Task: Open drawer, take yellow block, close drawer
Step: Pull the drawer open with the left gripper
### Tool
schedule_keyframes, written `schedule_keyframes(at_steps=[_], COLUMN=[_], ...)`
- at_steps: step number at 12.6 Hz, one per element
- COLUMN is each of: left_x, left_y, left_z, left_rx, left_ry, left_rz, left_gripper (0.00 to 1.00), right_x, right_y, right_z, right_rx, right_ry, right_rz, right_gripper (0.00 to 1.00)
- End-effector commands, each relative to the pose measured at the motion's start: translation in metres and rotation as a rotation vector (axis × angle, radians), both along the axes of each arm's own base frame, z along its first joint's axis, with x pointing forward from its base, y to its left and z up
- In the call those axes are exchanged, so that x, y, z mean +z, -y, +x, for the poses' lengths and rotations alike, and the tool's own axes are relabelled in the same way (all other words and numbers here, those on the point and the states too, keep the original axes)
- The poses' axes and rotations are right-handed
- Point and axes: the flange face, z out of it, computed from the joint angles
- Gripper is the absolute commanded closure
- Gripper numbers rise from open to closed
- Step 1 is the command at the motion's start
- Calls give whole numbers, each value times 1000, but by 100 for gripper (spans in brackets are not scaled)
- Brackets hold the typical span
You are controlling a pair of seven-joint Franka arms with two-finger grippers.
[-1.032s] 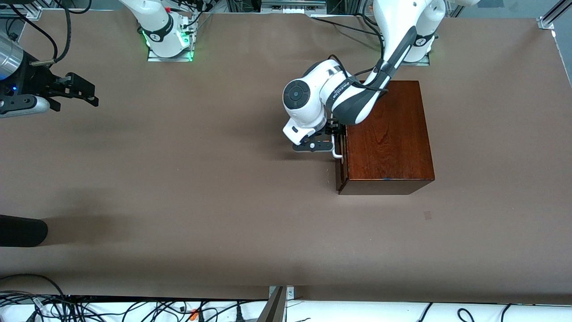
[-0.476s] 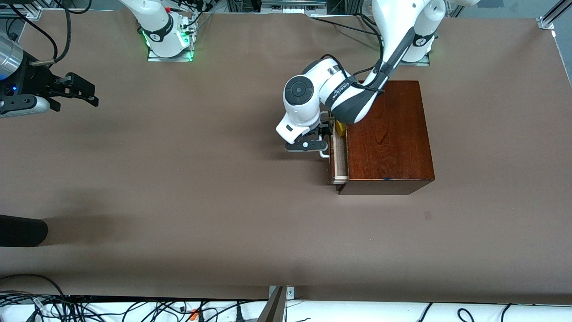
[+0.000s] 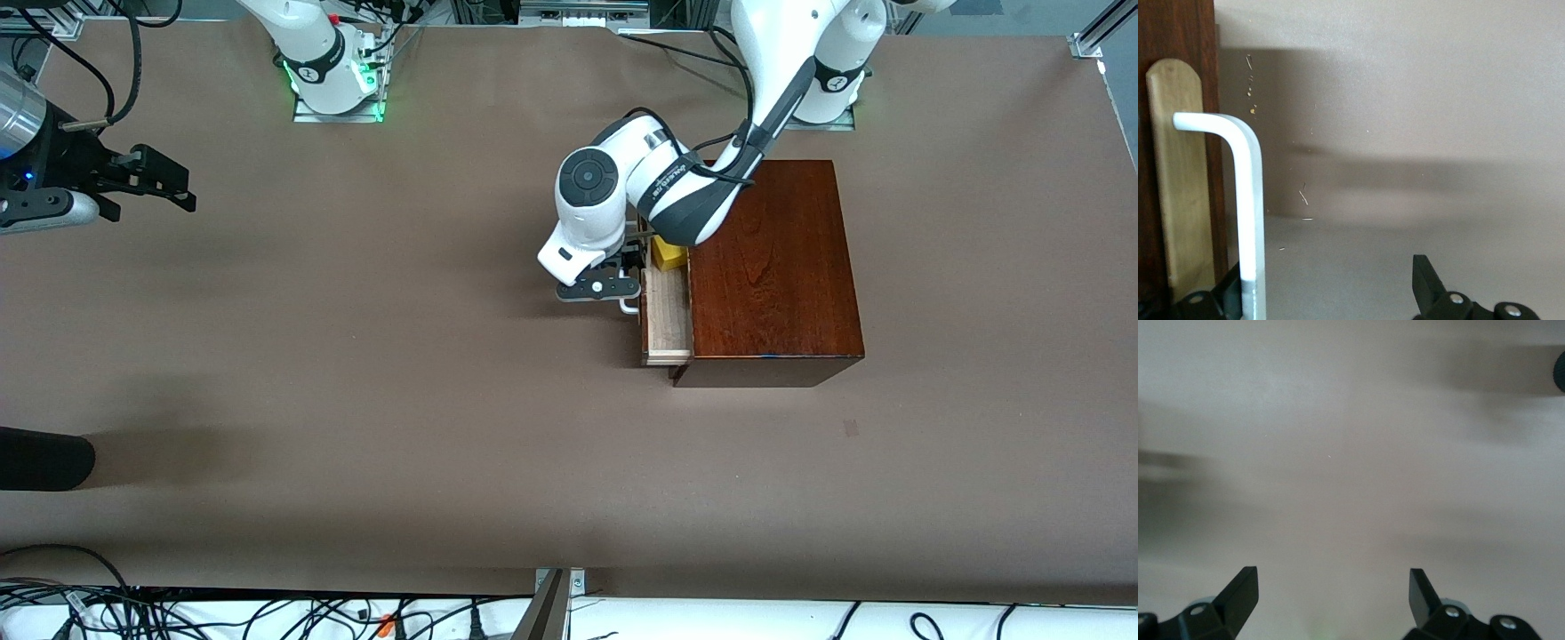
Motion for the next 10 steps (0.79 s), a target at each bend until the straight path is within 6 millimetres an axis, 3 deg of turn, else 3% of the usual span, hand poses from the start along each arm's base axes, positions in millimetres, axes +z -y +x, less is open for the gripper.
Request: schedule_keyframes(at_steps=[1,10], left_x=[-9,6], left_y=[40,38], left_z=[-11,3], left_rx=[44,61], left_ry=[-9,15], left_rz=[-70,-92], left_gripper=[0,0], right_x=[6,4], right_y=[4,0], right_z=[4,7], right_rx=[-10,-10], right_ry=[22,26], right_rz=[-10,-5], right_gripper=[0,0])
